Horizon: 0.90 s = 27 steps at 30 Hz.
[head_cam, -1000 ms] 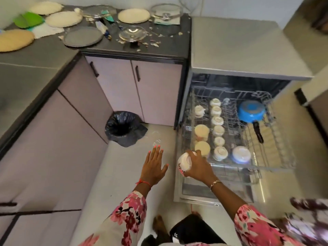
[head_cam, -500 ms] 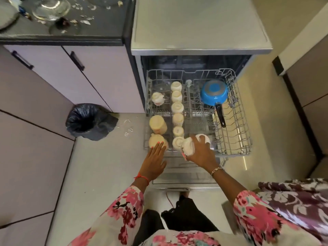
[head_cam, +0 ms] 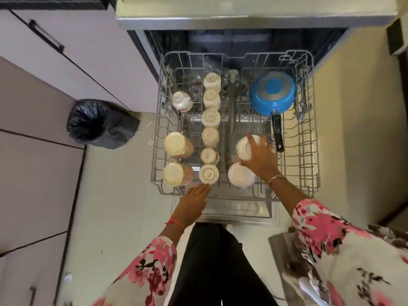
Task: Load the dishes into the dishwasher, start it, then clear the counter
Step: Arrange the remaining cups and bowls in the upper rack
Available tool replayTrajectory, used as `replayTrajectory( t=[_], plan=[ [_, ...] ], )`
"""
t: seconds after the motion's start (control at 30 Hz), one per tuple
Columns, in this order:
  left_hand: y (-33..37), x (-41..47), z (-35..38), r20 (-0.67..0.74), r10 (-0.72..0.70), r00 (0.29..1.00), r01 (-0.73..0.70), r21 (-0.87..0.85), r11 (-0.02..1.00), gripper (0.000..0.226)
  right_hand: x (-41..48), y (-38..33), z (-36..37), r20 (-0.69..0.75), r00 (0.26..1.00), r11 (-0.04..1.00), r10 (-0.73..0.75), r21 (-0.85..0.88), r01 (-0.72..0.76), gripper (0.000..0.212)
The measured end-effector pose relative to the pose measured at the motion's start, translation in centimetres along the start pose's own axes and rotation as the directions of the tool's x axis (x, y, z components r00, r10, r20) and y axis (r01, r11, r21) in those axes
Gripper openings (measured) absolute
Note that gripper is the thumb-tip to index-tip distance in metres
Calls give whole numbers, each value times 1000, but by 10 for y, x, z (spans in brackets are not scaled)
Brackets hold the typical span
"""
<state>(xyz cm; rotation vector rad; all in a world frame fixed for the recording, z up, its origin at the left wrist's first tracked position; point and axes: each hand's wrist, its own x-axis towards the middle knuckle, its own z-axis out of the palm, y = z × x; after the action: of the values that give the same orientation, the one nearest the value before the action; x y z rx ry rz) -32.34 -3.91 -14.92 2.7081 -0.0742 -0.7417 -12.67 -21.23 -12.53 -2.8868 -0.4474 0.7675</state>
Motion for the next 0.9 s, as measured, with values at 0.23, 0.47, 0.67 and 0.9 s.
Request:
replayTrajectory(
  t=[0.23, 0.47, 0.67, 0.9],
  plan=[
    [3, 6, 8, -64, -14, 998, 3, -177, 984, 55, 48, -2, 16, 105, 991, 992, -84, -87, 93, 88],
    [-1, 9, 10, -99, -31, 995, 4, -259, 966, 49, 62, -5, 29, 158, 982, 968, -106, -208, 138, 84],
    [0, 8, 10, -88, -36, 995, 14, -243, 970, 51, 62, -4, 27, 184, 976, 977, -120, -152, 149, 89],
    [5, 8, 6, -128, -22, 992, -6, -216, 976, 47, 49, -4, 26, 110, 986, 990, -126, -45, 132, 88]
  ],
)
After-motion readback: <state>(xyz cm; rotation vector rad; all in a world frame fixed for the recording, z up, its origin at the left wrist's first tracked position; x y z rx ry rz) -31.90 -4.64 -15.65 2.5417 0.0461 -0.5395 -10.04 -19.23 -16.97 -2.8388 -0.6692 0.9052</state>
